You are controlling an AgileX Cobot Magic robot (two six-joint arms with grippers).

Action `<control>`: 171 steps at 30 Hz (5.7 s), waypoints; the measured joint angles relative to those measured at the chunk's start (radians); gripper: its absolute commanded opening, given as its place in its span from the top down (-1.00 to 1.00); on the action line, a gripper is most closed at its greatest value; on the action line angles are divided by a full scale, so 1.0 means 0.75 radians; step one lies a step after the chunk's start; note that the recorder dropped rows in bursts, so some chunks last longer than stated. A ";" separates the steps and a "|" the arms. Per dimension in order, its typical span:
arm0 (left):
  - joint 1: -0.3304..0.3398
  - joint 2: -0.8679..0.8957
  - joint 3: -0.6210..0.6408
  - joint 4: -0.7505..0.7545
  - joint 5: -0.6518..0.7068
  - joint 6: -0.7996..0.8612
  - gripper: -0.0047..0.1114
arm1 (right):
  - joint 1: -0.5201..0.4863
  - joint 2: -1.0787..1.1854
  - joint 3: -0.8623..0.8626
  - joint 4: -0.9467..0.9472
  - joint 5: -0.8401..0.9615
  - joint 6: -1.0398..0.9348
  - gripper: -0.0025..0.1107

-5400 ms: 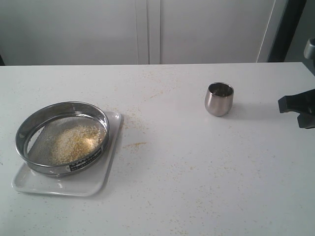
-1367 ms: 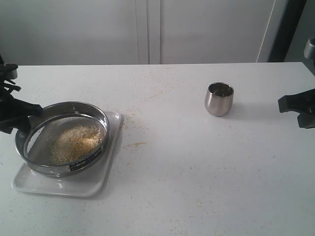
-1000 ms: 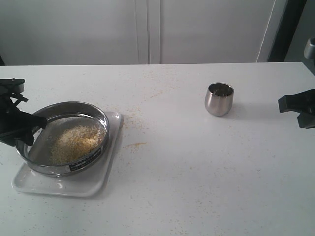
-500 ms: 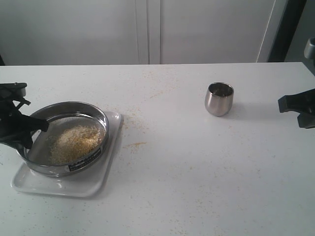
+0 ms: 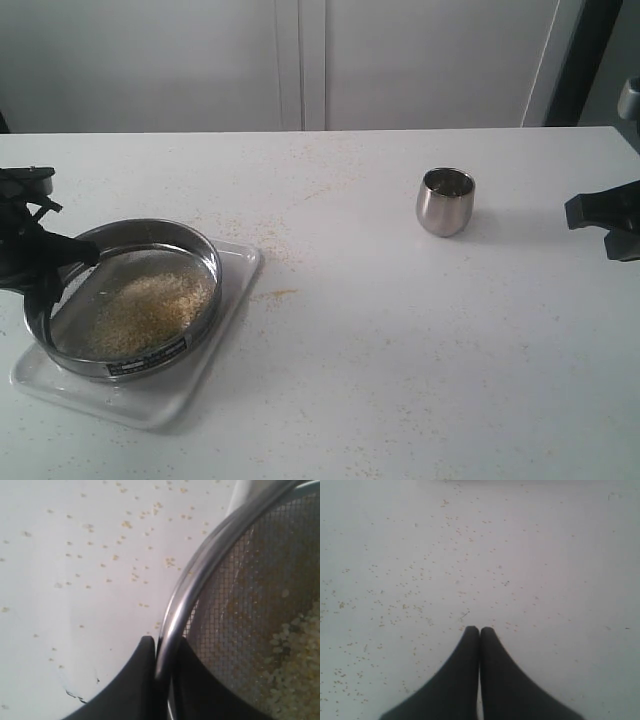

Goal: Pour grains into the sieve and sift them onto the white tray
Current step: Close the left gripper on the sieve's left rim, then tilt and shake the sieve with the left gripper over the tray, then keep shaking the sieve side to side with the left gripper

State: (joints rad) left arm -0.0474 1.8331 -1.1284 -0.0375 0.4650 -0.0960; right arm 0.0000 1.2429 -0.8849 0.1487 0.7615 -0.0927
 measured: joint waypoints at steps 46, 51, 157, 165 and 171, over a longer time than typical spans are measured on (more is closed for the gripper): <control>0.033 -0.125 0.016 -0.332 0.039 0.313 0.92 | 0.000 0.000 0.000 0.000 0.000 0.000 0.96; 0.077 -0.120 0.069 -0.338 -0.003 0.245 0.92 | 0.000 0.000 0.000 0.000 0.000 0.000 0.96; 0.039 -0.129 0.024 -0.138 0.126 0.016 0.92 | 0.000 0.000 0.000 0.000 0.000 0.041 0.96; -0.003 -0.149 0.024 -0.106 0.115 0.024 0.92 | 0.000 0.000 0.000 0.000 0.000 0.041 0.96; 0.056 -0.144 0.024 -0.193 0.113 0.049 0.92 | 0.000 0.000 0.000 0.000 0.000 0.041 0.96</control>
State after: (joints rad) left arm -0.0054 1.7255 -1.1104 -0.1821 0.5497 -0.0591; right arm 0.0000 1.2429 -0.8849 0.1487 0.7615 -0.0618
